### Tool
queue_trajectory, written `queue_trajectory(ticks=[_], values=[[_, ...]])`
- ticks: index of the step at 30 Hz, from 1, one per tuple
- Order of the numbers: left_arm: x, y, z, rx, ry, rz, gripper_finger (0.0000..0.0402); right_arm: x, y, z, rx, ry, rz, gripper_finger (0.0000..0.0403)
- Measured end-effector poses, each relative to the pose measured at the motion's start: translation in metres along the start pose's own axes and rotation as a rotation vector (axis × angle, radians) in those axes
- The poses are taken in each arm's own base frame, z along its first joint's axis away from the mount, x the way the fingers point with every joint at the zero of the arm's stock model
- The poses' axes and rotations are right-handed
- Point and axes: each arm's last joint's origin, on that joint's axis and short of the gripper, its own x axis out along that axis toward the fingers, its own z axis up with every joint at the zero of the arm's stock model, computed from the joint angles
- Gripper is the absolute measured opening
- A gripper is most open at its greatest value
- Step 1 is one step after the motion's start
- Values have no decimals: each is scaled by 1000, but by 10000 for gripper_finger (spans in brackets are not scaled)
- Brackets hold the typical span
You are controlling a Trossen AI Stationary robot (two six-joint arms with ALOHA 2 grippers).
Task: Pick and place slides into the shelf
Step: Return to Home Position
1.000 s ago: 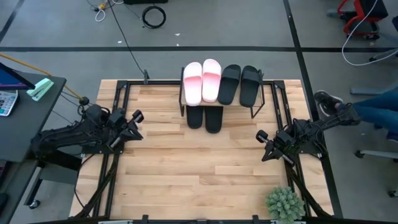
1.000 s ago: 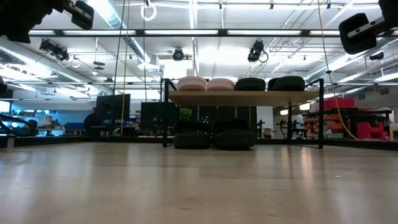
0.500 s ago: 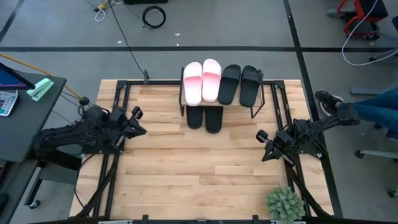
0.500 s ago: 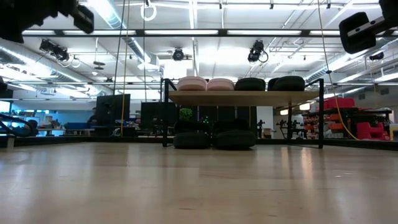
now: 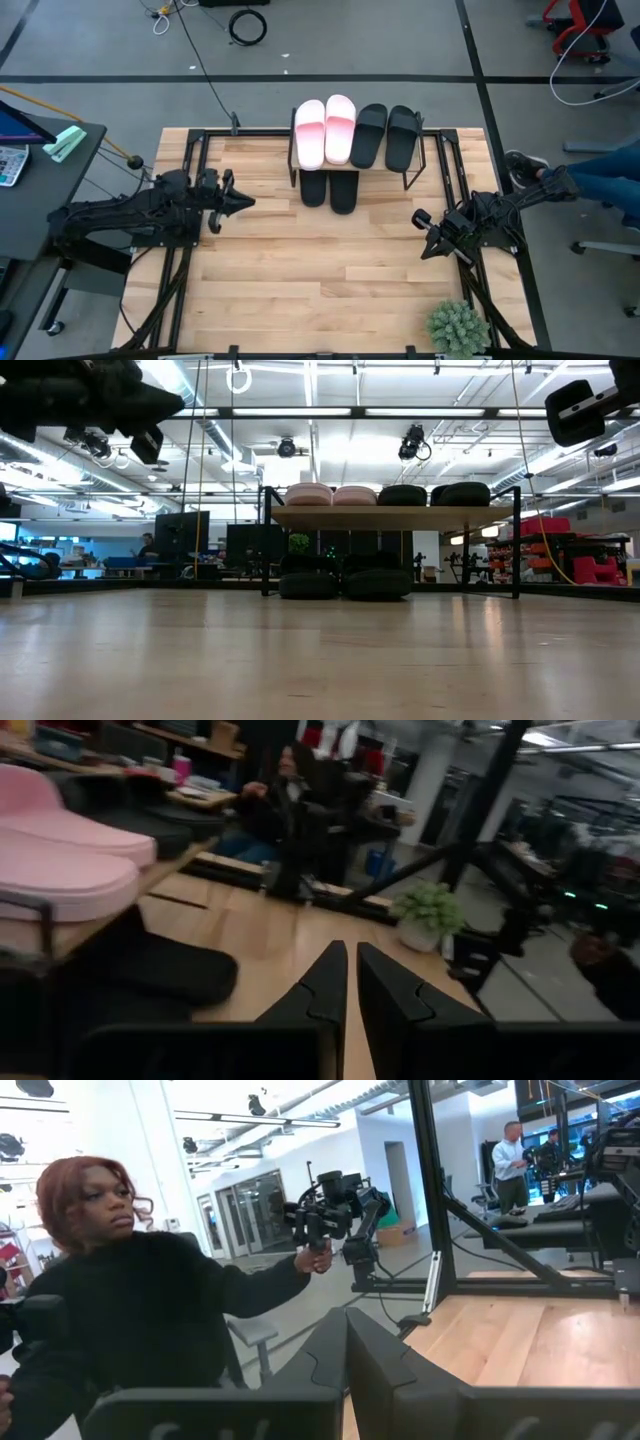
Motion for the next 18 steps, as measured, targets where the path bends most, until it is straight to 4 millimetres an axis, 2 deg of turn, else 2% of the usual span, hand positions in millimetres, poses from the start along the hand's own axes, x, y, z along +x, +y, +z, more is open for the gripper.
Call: queue_trajectory(ticks=[6, 12, 16, 18], values=[[-1, 1, 1, 23, -30, 33, 38, 0, 0, 0, 49, 0, 0, 14], [-4, 11, -34, 58, -183, -12, 31, 0, 0, 0, 72, -1, 0, 14], [-3, 8, -21, 71, -186, -6, 26, 0, 0, 1, 93, -11, 3, 14], [-2, 8, -20, 67, -167, 8, 25, 0, 0, 1, 88, -11, 2, 14]])
